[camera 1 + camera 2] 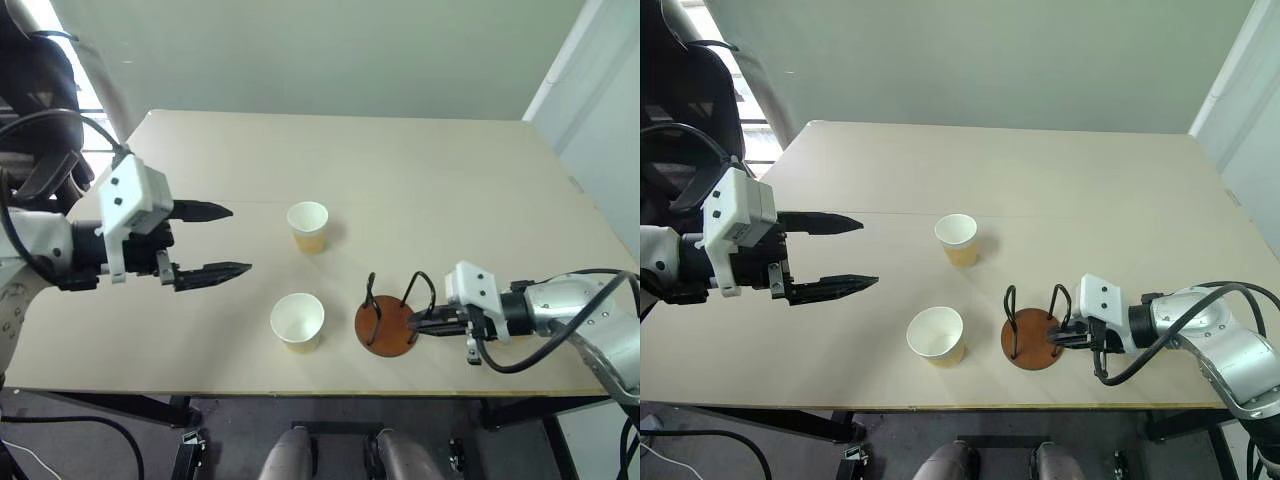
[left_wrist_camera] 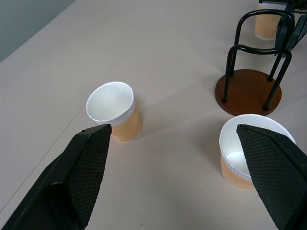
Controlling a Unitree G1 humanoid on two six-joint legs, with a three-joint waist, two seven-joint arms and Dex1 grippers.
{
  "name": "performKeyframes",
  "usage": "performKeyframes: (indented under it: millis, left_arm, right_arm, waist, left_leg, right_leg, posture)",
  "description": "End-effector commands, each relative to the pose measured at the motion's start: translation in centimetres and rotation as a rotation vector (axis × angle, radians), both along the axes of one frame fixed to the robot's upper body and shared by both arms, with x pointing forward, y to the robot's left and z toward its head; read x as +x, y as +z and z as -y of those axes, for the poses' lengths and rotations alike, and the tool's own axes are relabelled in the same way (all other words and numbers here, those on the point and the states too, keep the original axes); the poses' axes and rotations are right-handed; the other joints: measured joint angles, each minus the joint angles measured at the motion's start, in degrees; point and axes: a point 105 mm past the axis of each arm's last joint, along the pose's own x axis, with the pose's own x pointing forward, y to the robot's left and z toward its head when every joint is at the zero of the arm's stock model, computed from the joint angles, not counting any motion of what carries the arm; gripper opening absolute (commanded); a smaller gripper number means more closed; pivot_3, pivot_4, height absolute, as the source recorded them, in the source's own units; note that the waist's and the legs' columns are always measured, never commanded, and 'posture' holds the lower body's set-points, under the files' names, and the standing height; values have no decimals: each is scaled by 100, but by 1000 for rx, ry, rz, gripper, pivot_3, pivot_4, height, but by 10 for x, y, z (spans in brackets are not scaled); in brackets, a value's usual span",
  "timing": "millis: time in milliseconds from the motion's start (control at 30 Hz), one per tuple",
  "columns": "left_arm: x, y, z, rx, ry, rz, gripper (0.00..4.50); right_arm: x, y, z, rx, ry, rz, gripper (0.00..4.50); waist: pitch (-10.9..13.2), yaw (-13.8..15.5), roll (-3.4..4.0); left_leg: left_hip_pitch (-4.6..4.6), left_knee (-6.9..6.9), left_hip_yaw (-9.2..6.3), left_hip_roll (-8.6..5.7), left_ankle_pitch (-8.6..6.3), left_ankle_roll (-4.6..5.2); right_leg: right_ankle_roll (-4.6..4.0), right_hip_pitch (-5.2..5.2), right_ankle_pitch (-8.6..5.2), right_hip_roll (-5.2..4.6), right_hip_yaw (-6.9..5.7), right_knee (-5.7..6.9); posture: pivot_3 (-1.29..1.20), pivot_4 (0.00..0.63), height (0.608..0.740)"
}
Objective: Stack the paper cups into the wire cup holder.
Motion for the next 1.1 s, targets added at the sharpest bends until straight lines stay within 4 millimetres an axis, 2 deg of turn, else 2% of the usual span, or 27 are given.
performKeyframes:
  millis: [33,267,333,467,567,667,733,867,1100]
  left_arm:
    - [-1,10,0,16,-6,47,4500]
    - [0,12,3,6,-21,54,4500]
    - [1,13,4,3,-27,59,4500]
    - [-1,26,11,-41,-88,84,4500]
    - [-6,28,12,5,-136,66,4500]
    - [-15,28,17,72,-208,51,4500]
    - [-27,26,33,106,-332,31,4500]
    - [-32,19,44,136,-424,0,4500]
    - [-26,16,48,135,-441,-8,4500]
  right_arm:
    - [-2,-3,0,-31,15,18,1428]
    - [-5,0,9,-73,23,55,3942]
    - [-8,4,12,-87,32,73,4456]
    - [-6,29,26,-144,22,175,4456]
    - [5,68,42,-186,-19,284,4456]
    - [1,107,51,-169,-34,345,4456]
    - [-3,125,69,-214,-101,351,4456]
    - [-9,117,90,-310,-176,289,4456]
    - [-20,83,89,-332,-222,151,4456]
  waist:
    - [1,-1,0]
    - [3,0,-3]
    - [4,2,-5]
    - [9,8,-9]
    - [9,8,-9]
    - [10,4,-9]
    - [9,17,-10]
    - [5,97,-18]
    - [8,72,-13]
  left_leg:
    - [-1,0,0,0,0,0]
    - [-2,-1,0,0,-1,-1]
    - [-3,-1,0,0,-2,-2]
    - [-6,0,0,0,-3,-3]
    - [-9,2,0,-2,-3,-5]
    - [-14,-1,1,-2,-3,-6]
    - [-17,-7,0,-2,-4,-7]
    - [-23,-1,-2,-2,-24,-4]
    - [-18,-2,0,-2,-32,-10]
  right_leg:
    - [0,-1,0,0,0,0]
    - [13,-2,8,0,0,-1]
    - [14,-2,8,0,0,-2]
    - [10,-3,5,0,0,-2]
    - [6,-3,3,0,2,-6]
    - [-2,-10,-2,0,5,-10]
    - [-3,-14,-8,2,5,-9]
    - [8,-5,-31,0,5,-8]
    - [44,-7,-18,1,5,-5]
  posture:
    - [0,150,740]
    - [0,150,740]
    - [0,150,740]
    - [0,150,740]
    - [0,150,740]
    - [0,150,740]
    - [0,150,740]
    - [0,150,740]
    - [0,150,740]
